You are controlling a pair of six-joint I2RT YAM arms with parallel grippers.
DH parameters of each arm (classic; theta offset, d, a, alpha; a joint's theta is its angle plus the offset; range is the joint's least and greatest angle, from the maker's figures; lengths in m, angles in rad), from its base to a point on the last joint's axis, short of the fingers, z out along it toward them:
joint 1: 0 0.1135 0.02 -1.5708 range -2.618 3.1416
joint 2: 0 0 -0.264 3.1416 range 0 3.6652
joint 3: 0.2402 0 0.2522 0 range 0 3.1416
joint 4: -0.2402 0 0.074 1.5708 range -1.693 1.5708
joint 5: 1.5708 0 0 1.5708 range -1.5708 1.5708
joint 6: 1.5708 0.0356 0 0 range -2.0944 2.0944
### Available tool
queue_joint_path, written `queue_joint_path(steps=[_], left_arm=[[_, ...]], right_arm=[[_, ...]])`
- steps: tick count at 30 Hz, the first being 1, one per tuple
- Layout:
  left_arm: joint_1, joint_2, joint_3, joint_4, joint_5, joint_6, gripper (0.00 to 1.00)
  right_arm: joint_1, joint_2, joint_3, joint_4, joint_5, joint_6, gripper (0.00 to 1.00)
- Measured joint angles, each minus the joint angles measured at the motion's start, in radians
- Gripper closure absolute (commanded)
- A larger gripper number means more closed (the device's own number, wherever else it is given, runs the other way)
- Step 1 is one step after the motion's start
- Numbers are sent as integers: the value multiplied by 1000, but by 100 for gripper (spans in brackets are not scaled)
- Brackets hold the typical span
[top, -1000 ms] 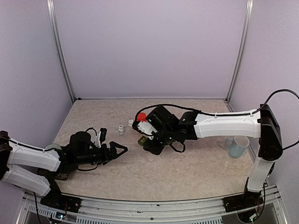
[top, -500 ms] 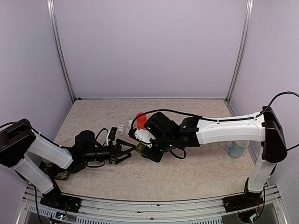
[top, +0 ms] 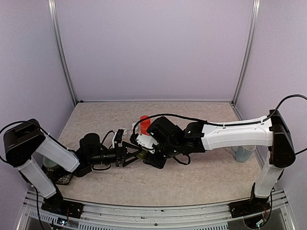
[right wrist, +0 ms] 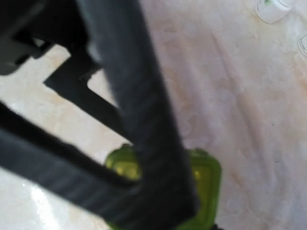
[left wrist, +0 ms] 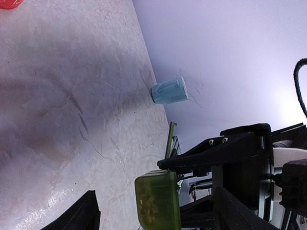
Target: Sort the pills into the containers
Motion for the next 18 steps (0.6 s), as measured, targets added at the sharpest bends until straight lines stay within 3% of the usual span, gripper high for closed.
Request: queue_joint_path(steps=[14,18], left_arm=[[-13,60,5,92,29,-30,40],[-13,70,11,103,32,-34,49]], right_arm=[[2,0,0,1,-2,-1,60],[2,0,0,1,-2,-2,60]])
